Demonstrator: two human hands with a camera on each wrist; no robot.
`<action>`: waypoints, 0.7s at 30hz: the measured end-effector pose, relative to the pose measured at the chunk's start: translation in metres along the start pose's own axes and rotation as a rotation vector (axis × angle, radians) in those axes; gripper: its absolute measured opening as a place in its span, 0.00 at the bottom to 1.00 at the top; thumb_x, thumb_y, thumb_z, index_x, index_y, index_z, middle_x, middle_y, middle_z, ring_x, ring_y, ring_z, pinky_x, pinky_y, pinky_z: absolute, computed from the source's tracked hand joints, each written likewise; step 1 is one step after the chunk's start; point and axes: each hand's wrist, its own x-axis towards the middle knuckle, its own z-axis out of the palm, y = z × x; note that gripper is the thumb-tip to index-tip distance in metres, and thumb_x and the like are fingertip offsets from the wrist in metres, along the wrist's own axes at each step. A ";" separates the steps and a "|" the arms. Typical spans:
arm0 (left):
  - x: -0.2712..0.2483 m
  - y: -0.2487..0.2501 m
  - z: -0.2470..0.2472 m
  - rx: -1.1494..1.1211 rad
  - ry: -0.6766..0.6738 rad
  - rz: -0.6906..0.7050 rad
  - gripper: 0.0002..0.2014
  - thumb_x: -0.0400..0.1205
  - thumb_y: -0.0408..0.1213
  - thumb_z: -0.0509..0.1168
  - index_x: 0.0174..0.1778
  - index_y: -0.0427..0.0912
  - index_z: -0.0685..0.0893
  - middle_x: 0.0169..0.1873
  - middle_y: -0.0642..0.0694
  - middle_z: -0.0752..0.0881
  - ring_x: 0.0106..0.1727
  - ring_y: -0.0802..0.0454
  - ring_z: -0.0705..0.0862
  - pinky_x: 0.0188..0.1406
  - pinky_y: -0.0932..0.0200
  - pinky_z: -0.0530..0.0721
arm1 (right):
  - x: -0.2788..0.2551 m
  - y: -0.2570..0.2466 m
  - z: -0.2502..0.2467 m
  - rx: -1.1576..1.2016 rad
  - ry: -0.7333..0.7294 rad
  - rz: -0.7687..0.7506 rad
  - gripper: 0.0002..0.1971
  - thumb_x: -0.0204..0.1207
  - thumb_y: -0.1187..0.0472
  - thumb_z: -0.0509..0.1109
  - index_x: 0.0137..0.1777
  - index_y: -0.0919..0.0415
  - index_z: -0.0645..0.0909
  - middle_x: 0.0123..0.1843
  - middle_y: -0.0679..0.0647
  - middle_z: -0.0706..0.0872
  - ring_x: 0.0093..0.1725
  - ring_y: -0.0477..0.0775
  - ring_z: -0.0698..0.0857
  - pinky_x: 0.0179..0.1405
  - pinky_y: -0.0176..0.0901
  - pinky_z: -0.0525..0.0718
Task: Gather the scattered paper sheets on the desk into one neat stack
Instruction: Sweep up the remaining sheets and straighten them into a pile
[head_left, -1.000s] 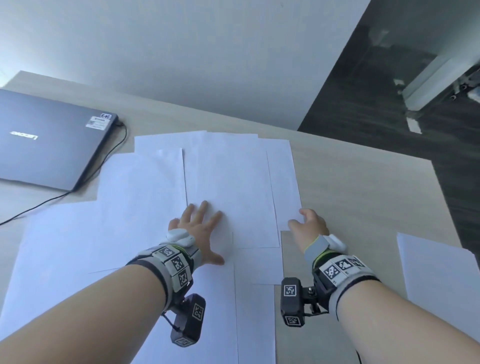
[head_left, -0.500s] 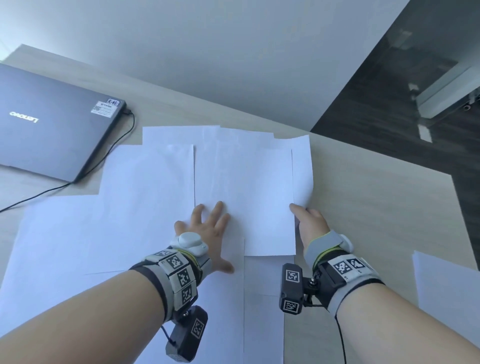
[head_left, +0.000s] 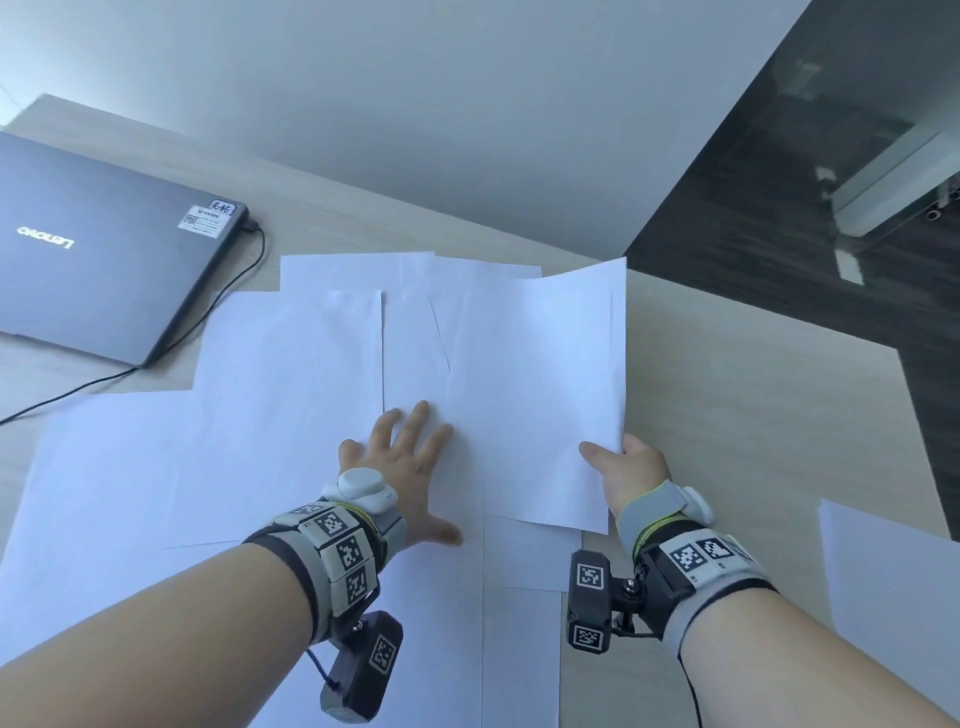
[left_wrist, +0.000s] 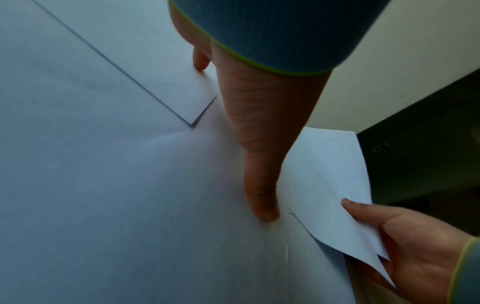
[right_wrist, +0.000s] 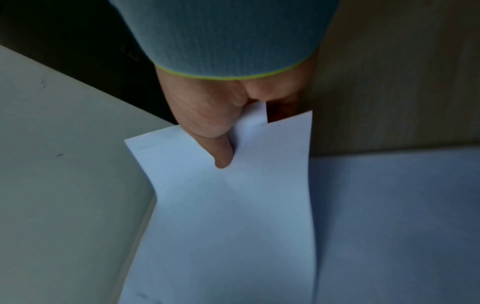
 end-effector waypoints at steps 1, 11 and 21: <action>-0.001 -0.002 0.001 -0.022 0.020 -0.009 0.61 0.60 0.82 0.65 0.86 0.64 0.45 0.89 0.56 0.37 0.90 0.46 0.41 0.79 0.36 0.62 | -0.003 0.004 -0.005 0.006 -0.005 -0.008 0.02 0.76 0.59 0.77 0.43 0.54 0.87 0.44 0.54 0.93 0.47 0.64 0.92 0.55 0.62 0.90; -0.010 0.004 -0.003 -0.130 0.156 -0.032 0.35 0.72 0.73 0.67 0.70 0.57 0.70 0.77 0.56 0.64 0.80 0.48 0.63 0.74 0.47 0.65 | -0.039 0.054 -0.033 0.017 -0.161 0.032 0.06 0.84 0.65 0.68 0.47 0.55 0.84 0.48 0.52 0.90 0.46 0.55 0.88 0.40 0.46 0.86; -0.005 0.016 -0.014 -0.170 0.044 -0.165 0.33 0.69 0.68 0.73 0.66 0.60 0.72 0.63 0.56 0.75 0.68 0.50 0.72 0.60 0.50 0.69 | -0.060 0.086 -0.054 -0.070 -0.162 0.046 0.05 0.79 0.58 0.73 0.46 0.57 0.90 0.45 0.54 0.95 0.50 0.63 0.92 0.58 0.66 0.88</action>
